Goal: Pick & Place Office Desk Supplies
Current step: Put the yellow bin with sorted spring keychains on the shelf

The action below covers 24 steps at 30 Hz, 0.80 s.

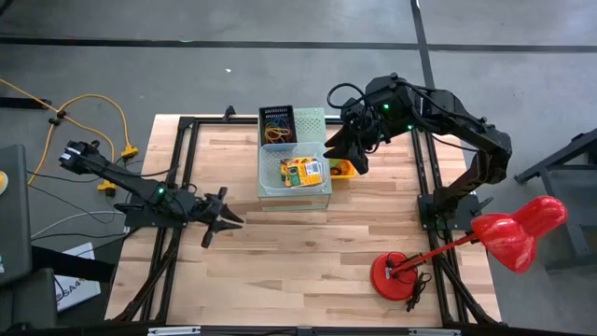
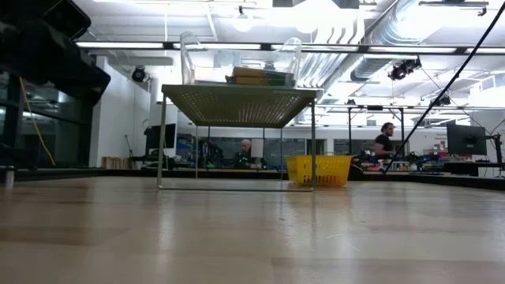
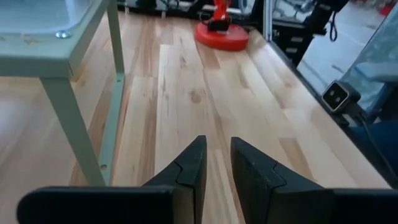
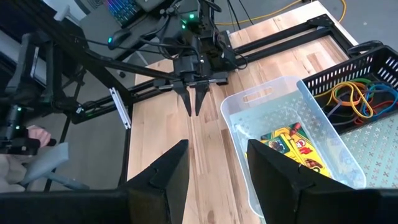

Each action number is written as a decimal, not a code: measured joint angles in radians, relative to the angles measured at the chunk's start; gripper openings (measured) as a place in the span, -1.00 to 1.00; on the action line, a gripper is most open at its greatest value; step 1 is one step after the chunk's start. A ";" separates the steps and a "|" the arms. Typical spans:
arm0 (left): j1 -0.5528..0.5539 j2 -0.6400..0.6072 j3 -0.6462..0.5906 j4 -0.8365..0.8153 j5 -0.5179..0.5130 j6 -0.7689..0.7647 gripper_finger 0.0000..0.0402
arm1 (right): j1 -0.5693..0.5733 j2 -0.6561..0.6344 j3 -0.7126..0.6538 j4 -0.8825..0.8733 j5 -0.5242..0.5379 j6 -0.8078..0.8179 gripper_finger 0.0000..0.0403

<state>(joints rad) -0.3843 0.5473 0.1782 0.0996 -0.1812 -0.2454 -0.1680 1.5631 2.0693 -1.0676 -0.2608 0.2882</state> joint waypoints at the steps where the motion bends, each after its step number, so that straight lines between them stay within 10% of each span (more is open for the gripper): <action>1: 0.000 -0.007 -0.009 0.013 0.000 0.002 -0.66 | 0.000 0.000 0.000 0.001 0.000 0.000 -0.25; 12: 0.000 -0.022 -0.156 0.280 0.010 0.006 -0.66 | 0.000 0.000 0.000 0.002 0.000 0.002 -0.25; 24: 0.009 -0.022 -0.163 0.132 0.006 0.041 -0.66 | 0.000 0.000 0.000 0.002 0.000 0.002 -0.25</action>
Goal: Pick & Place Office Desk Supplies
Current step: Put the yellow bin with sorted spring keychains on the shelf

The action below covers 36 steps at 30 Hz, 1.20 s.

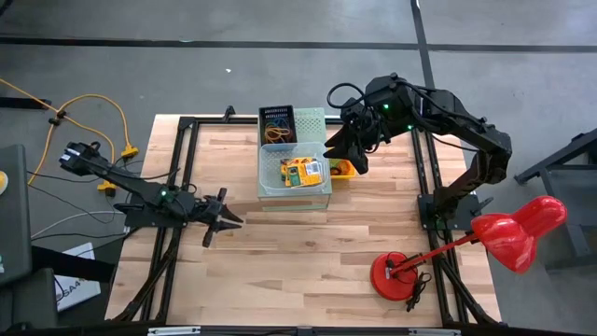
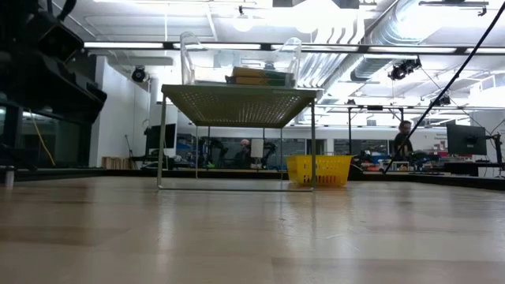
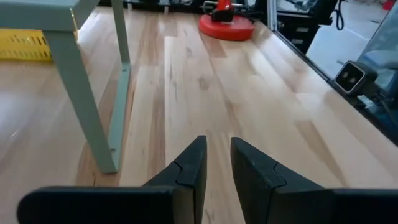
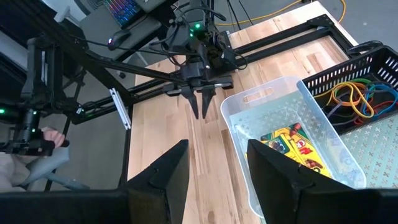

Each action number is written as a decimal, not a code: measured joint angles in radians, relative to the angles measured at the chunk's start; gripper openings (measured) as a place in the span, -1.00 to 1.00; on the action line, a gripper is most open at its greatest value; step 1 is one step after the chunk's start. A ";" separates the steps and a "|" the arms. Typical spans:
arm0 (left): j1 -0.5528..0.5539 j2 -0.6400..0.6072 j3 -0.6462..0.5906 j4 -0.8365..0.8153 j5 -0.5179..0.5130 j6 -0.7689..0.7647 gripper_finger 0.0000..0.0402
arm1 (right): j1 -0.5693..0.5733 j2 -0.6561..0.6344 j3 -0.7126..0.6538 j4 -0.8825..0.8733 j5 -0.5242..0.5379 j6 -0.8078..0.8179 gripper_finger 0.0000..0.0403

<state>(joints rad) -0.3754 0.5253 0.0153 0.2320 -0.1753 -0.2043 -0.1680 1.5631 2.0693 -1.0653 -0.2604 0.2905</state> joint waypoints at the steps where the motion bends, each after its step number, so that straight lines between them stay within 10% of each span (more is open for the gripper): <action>1: 0.001 0.000 0.000 -0.005 0.000 0.003 -0.66 | 0.000 0.000 0.000 0.000 0.000 0.000 -0.25; 36: 0.002 -0.315 -0.002 -0.215 0.045 0.102 -0.66 | 0.000 0.000 0.000 0.000 0.027 0.000 -0.25</action>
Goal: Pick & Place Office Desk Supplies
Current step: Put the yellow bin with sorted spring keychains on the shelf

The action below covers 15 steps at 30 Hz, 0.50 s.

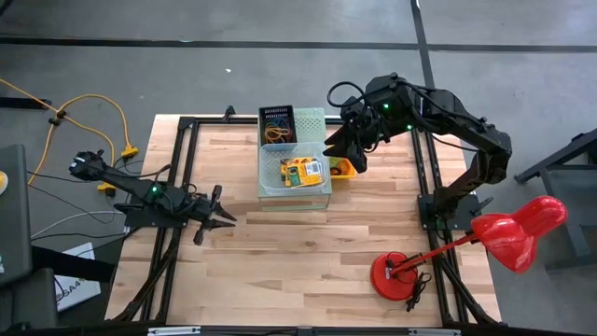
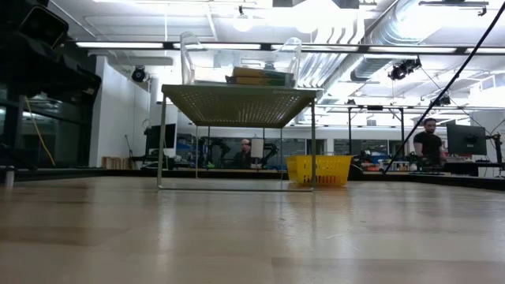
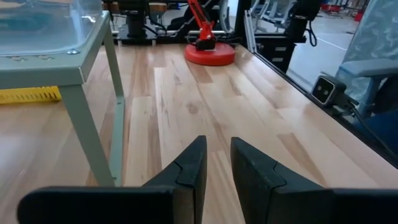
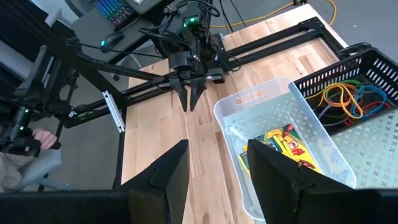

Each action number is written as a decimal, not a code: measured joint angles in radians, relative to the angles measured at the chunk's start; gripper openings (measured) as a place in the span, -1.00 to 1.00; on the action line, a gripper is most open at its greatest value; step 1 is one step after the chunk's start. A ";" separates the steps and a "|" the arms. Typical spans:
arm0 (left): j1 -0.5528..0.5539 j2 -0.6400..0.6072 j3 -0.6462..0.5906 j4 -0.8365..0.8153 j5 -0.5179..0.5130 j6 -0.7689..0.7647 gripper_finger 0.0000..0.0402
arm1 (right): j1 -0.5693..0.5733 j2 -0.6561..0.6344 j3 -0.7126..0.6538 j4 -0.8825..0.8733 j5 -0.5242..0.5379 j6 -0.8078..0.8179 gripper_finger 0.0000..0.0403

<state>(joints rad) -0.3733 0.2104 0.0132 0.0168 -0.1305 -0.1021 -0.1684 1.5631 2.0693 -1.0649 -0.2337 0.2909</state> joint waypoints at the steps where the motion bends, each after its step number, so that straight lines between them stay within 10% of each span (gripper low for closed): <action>1: 0.000 0.000 0.000 0.000 -0.004 0.000 -0.66 | 0.000 0.000 0.000 0.000 0.000 0.000 -0.25; 15: 0.000 0.001 0.000 0.007 -0.059 -0.034 -0.66 | 0.000 0.000 0.000 0.000 0.000 0.000 -0.25</action>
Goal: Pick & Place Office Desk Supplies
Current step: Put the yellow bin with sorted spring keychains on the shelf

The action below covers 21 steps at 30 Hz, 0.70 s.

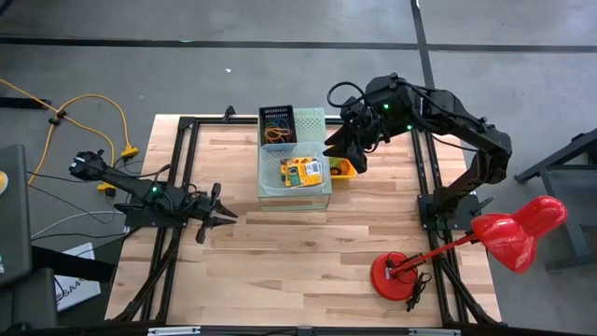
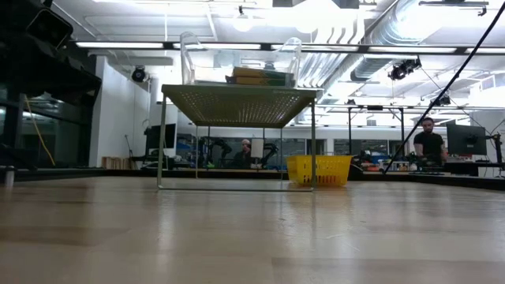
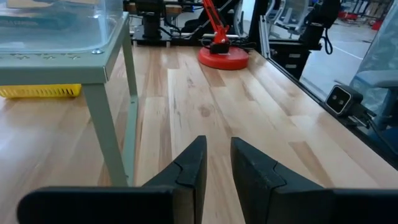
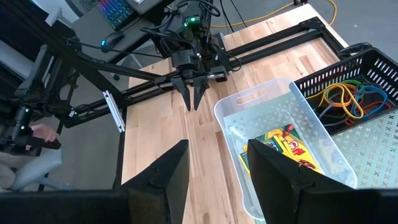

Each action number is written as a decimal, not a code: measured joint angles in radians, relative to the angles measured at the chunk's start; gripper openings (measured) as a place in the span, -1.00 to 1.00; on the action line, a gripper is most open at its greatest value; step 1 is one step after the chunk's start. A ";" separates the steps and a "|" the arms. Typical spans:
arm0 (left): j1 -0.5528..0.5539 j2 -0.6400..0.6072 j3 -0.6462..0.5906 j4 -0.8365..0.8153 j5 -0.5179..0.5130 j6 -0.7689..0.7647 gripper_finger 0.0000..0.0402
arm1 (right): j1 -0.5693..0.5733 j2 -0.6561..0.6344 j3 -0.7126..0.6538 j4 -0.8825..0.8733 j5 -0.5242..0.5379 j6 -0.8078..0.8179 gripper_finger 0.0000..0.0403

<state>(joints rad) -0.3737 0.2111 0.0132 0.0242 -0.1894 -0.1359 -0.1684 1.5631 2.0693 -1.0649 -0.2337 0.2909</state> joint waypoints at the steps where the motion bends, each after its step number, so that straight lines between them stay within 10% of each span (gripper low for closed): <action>1: 0.000 0.000 0.000 0.000 0.000 0.000 -0.66 | 0.000 0.000 0.000 0.000 0.000 0.000 -0.25; 21: 0.000 0.000 0.000 0.000 0.001 0.024 -0.66 | -0.023 0.000 0.000 -0.092 0.241 -0.085 -0.25</action>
<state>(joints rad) -0.3737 0.2111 0.0132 0.0238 -0.1884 -0.1120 -0.1914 1.5631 2.0691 -1.1565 0.0076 0.2056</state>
